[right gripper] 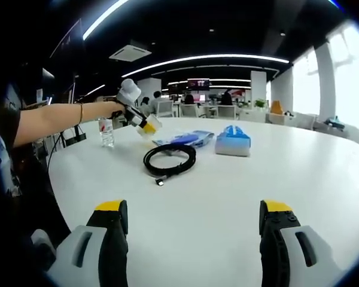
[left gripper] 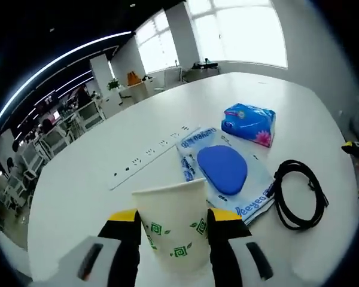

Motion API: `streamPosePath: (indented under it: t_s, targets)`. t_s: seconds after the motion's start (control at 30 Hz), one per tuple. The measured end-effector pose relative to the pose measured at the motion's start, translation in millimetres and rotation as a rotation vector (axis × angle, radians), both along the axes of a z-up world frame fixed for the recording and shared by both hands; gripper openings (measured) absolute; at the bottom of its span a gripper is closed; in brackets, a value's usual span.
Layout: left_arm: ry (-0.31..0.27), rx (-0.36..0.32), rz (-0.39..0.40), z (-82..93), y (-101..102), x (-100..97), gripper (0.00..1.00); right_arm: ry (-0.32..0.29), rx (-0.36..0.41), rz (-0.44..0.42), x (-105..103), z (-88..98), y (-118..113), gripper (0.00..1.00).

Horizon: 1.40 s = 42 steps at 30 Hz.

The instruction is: Arrange the tabletop items into an orderly group along one side of the table until the central work area is clear of visible clutter.

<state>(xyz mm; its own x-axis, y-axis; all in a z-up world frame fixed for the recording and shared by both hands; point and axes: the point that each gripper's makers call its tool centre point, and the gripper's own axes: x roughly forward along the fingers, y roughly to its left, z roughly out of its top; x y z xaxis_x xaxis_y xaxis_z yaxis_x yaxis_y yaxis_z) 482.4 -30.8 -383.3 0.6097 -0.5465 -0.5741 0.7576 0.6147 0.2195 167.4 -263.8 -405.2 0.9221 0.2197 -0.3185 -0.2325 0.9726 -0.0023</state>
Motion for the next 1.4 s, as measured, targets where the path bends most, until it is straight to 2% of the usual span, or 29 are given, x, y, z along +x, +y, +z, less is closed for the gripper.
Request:
streamPosePath:
  t_s: [0.07,0.37,0.6,0.97,1.1,1.3,1.4]
  targets:
    - [-0.018,-0.052,-0.008,5.4,-2.3,-3.2,0.43,0.005,0.000,0.001,0.4,-0.6,0.5,0.88]
    - [-0.016,-0.055,0.012,1.2,6.5,-5.1,0.43,0.004,-0.003,0.007,1.3,-0.2,2.6,0.88]
    - [-0.053,-0.132,0.000,2.0,4.2,-11.5,0.43,0.008,-0.003,0.014,2.2,-1.4,4.1,0.88]
    - [-0.067,-0.170,0.014,1.7,8.4,-11.4,0.43,0.010,-0.001,0.021,3.6,-2.6,7.1,0.88]
    - [-0.151,-0.216,-0.033,7.9,6.4,-12.6,0.43,0.012,-0.002,0.022,3.8,-3.0,7.5,0.88]
    - [-0.161,-0.212,-0.034,4.6,8.4,-16.6,0.43,0.013,-0.003,0.021,5.0,-3.0,7.3,0.88]
    - [-0.181,-0.247,-0.036,10.0,7.0,-17.8,0.43,0.012,-0.002,0.025,5.4,-2.9,9.2,0.87]
